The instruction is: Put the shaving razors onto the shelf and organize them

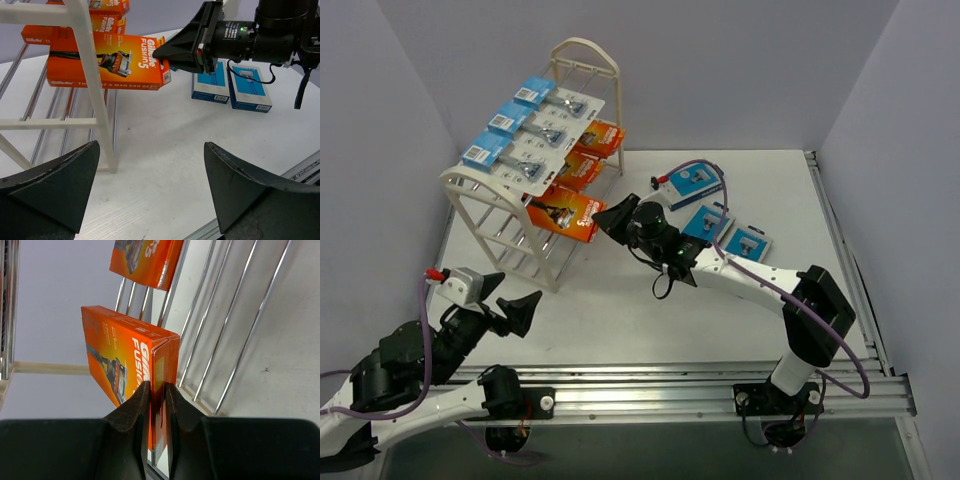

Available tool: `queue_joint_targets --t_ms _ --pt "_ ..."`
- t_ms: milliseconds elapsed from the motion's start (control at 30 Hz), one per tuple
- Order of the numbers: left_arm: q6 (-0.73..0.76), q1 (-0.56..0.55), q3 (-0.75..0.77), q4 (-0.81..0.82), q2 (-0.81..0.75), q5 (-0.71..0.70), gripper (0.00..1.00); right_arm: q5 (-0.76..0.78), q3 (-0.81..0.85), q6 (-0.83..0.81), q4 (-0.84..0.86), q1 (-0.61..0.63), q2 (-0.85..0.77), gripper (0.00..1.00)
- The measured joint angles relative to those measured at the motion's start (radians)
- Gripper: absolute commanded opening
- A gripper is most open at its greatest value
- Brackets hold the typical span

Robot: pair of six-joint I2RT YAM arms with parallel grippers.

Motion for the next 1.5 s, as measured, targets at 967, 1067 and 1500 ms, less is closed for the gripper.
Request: queue_joint_targets --t_ms 967,1067,1500 --pt "0.0 0.001 0.0 0.002 0.001 0.029 0.94 0.129 0.259 0.077 0.017 0.093 0.24 0.0" --pt "0.0 0.001 0.0 0.002 0.001 0.033 0.94 0.141 0.272 0.08 0.012 0.097 0.25 0.0" --pt "0.0 0.001 0.0 0.002 -0.002 0.05 0.94 0.179 0.284 0.109 0.003 0.1 0.256 0.04"
